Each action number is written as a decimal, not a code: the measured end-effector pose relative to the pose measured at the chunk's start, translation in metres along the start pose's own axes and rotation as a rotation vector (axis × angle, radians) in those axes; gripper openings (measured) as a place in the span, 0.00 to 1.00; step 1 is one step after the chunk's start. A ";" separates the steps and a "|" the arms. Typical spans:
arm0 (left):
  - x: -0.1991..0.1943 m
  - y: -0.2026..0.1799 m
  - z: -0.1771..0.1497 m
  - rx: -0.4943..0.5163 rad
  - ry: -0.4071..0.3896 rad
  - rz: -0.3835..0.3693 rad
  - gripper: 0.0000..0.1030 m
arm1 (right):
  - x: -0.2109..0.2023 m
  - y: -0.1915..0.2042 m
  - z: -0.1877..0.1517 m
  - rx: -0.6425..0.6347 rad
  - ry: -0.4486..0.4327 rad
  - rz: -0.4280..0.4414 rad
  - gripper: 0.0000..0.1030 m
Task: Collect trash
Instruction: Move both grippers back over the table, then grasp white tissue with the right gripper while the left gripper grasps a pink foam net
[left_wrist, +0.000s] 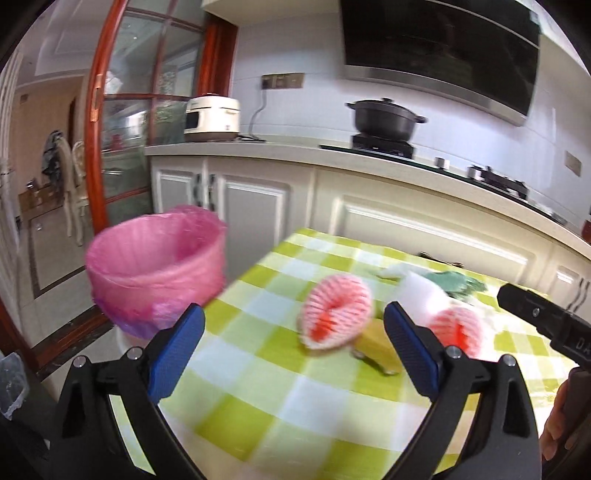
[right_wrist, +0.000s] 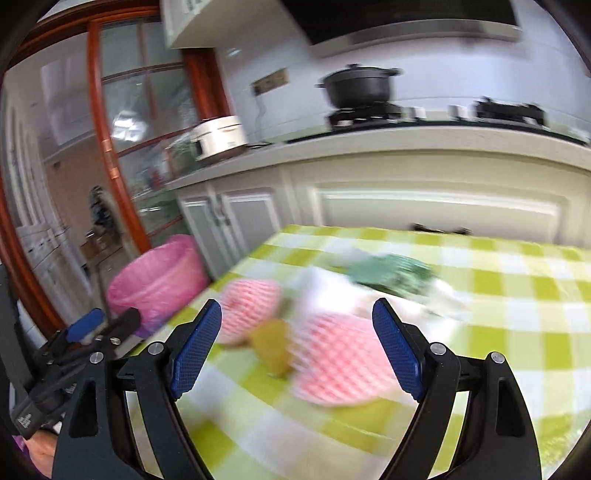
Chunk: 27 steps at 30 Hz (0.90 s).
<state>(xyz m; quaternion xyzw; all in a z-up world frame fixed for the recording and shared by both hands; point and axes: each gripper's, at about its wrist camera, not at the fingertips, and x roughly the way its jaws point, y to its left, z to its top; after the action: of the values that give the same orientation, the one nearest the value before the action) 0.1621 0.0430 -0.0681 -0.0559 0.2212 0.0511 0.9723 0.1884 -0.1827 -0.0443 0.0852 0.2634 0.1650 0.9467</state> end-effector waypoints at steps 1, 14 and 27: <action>0.000 -0.006 -0.003 0.003 0.001 -0.009 0.92 | -0.001 -0.010 -0.003 0.012 0.003 -0.019 0.77; 0.013 -0.034 -0.025 0.052 0.036 -0.074 0.92 | 0.039 -0.078 -0.024 0.124 0.120 -0.160 0.68; 0.032 -0.039 -0.026 0.066 0.066 -0.098 0.92 | 0.088 -0.076 -0.027 0.115 0.239 -0.155 0.47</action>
<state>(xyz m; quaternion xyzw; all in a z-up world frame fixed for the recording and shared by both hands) 0.1843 0.0037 -0.1016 -0.0363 0.2519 -0.0057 0.9671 0.2656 -0.2200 -0.1277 0.0982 0.3888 0.0849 0.9121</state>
